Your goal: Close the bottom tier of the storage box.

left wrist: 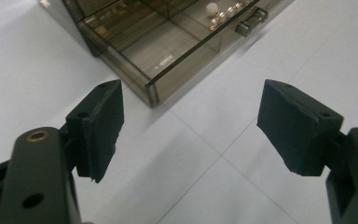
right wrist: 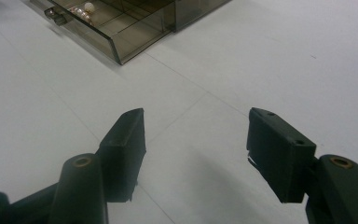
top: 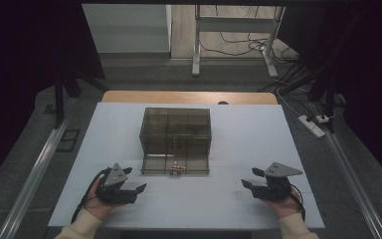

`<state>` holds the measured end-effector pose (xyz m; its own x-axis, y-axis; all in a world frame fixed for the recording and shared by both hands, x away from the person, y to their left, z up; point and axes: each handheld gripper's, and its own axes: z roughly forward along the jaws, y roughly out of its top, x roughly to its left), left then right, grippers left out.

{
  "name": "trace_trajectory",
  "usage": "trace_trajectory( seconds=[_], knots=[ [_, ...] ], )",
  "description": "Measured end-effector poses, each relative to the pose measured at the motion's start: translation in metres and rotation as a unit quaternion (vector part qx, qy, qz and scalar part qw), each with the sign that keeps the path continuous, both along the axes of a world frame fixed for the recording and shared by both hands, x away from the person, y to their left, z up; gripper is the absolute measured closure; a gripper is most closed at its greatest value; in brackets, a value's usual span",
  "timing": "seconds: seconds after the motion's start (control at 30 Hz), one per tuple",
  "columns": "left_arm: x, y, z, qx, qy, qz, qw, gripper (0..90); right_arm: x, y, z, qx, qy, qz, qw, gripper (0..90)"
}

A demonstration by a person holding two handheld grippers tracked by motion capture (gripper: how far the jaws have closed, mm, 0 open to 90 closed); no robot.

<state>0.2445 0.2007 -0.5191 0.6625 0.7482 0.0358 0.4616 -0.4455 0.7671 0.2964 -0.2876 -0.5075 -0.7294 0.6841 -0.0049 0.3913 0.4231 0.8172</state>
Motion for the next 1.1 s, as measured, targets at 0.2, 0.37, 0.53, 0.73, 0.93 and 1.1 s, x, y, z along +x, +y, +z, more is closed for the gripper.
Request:
trace_trajectory(
  seconds=[0.2, 0.37, 0.53, 0.73, 0.93, 1.1],
  knots=[
    [0.001, -0.007, 0.0, -0.002, -0.002, -0.009, 1.0, 24.1, 0.0, 0.002, -0.001, -0.002, 0.0, 0.002, 1.0, 36.1],
    [0.003, -0.011, -0.003, 0.0, 0.0, -0.014, 0.9999, 25.1, 0.0, 0.002, -0.001, -0.005, 0.001, 0.003, 1.0, 36.1],
    [0.005, -0.016, -0.003, 0.002, 0.0, -0.02, 0.9998, 28.0, 0.001, 0.002, -0.002, -0.006, 0.003, 0.004, 1.0, 36.1],
    [0.006, -0.019, -0.003, 0.002, -0.008, -0.025, 0.9997, 35.7, 0.001, 0.002, -0.002, -0.008, 0.002, 0.004, 1.0, 36.1],
    [0.005, -0.02, -0.002, 0.001, -0.017, -0.027, 0.9995, 50.9, 0.001, 0.003, -0.003, -0.014, 0.001, 0.004, 0.9999, 36.1],
    [0.008, -0.024, -0.002, 0.001, -0.018, -0.029, 0.9994, 72.6, 0.001, 0.003, -0.003, -0.014, 0.002, 0.004, 0.9999, 36.1]
  ],
)
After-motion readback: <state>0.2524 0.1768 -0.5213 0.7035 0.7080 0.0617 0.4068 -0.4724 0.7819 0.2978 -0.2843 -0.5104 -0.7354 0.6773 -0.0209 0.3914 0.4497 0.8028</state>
